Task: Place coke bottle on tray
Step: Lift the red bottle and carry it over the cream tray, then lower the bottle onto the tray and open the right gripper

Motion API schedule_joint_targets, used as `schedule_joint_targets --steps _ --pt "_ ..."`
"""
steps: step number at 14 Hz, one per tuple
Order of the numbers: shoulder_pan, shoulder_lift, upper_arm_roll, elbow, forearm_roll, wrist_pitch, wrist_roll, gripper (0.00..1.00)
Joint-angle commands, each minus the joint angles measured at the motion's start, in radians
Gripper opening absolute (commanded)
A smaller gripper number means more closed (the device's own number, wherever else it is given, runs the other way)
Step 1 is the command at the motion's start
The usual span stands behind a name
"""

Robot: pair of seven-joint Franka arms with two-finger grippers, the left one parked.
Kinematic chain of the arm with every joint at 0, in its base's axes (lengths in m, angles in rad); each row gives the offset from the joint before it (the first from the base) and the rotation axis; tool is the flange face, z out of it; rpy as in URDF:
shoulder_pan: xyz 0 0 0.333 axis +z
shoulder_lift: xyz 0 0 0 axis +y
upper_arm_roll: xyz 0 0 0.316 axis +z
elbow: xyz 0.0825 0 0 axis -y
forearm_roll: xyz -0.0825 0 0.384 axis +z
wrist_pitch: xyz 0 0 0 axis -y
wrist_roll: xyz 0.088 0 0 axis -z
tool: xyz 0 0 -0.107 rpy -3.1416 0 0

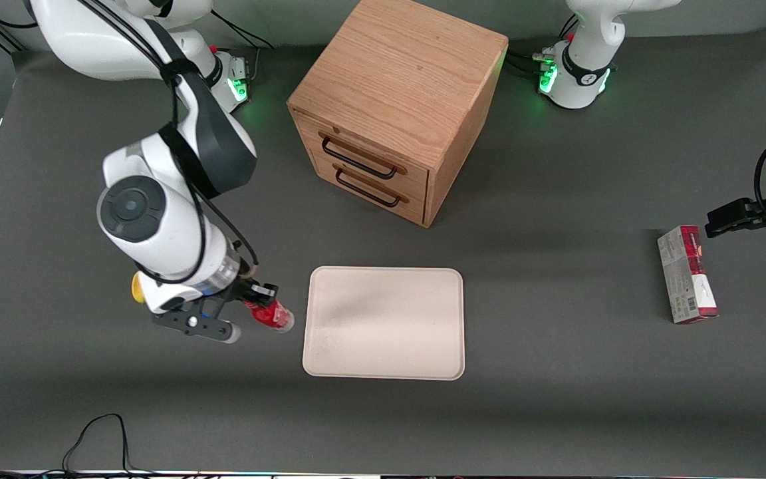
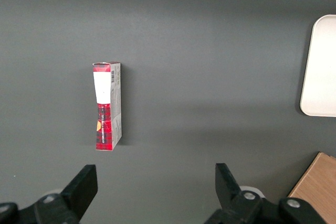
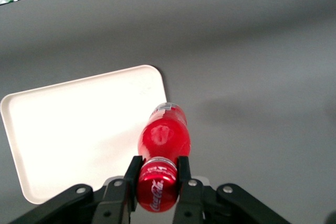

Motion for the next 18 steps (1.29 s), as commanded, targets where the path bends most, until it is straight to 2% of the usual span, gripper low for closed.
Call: schedule_joint_targets --steps 1,5,8,14,15,16,17,18 --pt "0.037 0.128 -0.001 0.155 -0.026 0.02 0.026 0.0" --pt "0.066 0.208 -0.002 0.155 -0.03 0.096 0.058 0.0" --pt "0.077 0.239 -0.005 0.144 -0.082 0.135 0.053 0.0" --pt "0.071 0.258 -0.01 0.121 -0.082 0.201 0.052 0.0" --pt "0.071 0.258 -0.01 0.118 -0.082 0.208 0.053 0.22" --pt "0.07 0.258 -0.011 0.11 -0.082 0.209 0.053 0.89" --pt "0.068 0.257 -0.013 0.092 -0.084 0.226 0.053 1.0" --pt "0.065 0.255 -0.013 0.084 -0.082 0.237 0.053 1.0"
